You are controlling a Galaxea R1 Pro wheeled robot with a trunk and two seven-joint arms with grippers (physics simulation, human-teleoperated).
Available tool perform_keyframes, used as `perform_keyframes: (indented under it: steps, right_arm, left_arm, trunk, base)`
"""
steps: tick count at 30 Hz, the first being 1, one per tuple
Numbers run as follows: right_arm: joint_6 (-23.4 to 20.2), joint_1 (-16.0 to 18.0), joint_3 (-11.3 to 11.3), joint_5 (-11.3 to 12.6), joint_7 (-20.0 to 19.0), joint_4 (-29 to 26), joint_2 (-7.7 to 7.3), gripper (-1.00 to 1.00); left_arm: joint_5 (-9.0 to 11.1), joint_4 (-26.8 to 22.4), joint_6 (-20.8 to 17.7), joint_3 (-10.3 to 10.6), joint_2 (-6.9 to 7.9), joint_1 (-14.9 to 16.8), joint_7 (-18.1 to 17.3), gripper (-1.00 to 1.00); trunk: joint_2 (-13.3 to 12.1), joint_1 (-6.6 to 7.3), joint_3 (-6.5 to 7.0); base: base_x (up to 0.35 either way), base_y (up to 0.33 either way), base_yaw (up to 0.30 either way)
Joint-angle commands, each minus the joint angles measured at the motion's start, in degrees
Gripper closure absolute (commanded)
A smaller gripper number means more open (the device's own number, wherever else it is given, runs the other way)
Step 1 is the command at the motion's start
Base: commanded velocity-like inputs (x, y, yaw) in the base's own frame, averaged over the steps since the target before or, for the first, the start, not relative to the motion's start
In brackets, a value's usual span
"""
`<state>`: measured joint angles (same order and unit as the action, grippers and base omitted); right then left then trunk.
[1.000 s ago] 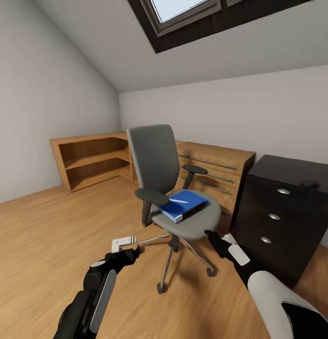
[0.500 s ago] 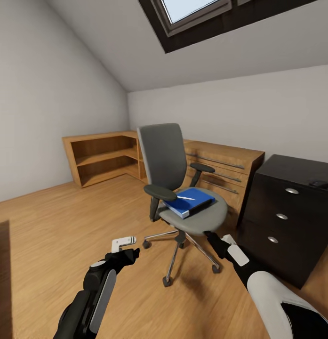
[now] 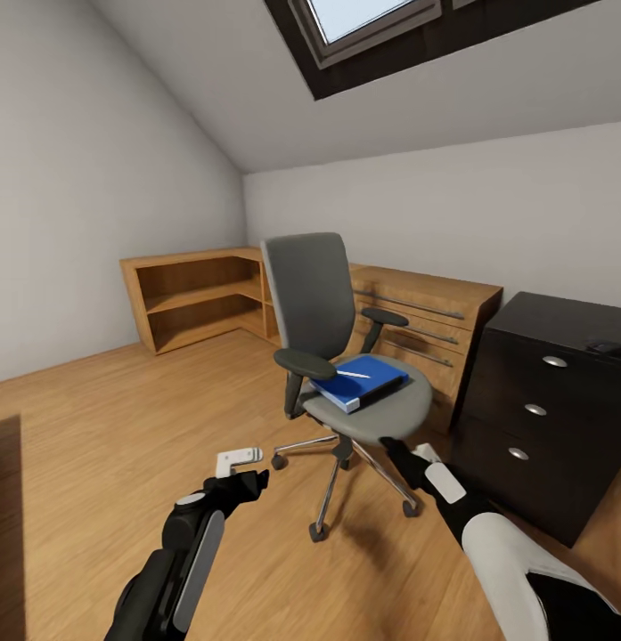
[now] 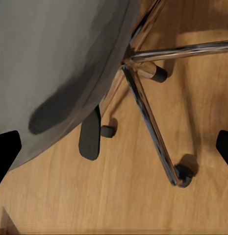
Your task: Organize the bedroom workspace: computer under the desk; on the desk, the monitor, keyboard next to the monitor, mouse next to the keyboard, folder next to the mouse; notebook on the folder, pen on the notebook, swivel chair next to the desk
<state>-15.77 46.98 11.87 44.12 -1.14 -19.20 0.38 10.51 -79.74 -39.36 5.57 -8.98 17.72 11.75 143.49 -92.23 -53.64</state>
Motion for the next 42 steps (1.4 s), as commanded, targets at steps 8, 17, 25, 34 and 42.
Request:
perform_keyframes:
  steps: [8, 17, 25, 34, 42]
  right_arm:
    - [-0.3, 0.0, 0.3, -0.1, -0.1, -0.2, 0.58, -1.0]
    - [-0.3, 0.0, -0.1, -0.1, -0.2, -0.2, 0.59, -1.0]
    - [-0.2, 0.0, -0.1, -0.1, -0.2, -0.2, 0.59, -1.0]
    - [-0.1, 0.0, -0.7, -0.1, -0.2, -0.2, 0.59, -1.0]
    - [-0.1, 0.0, -0.8, -0.1, -0.2, -0.2, 0.59, -1.0]
  left_arm:
    - [0.6, 0.2, -0.2, 0.4, 0.01, 0.0, 0.6, -1.0]
    - [0.5, 1.3, -0.2, 0.4, 0.01, 0.0, 0.7, -1.0]
    - [0.6, 1.3, -0.2, 0.4, 0.09, 0.0, 0.7, -1.0]
    - [0.6, 1.3, -0.2, 0.4, 0.1, 0.0, 0.7, -1.0]
    - [0.6, 1.3, -0.2, 0.4, 0.1, 0.0, 0.7, -1.0]
  trunk:
    - [0.0, 0.01, -0.06]
    - [0.0, 0.01, -0.06]
    - [0.0, 0.01, -0.06]
    - [0.0, 0.01, -0.06]
    - [0.0, 0.01, -0.06]
  base:
    - [0.0, 0.0, 0.0]
    - [0.079, 0.0, 0.0]
    - [0.316, 0.0, 0.0]
    - [0.318, 0.119, 0.0]
    - [0.2, 0.241, 0.0]
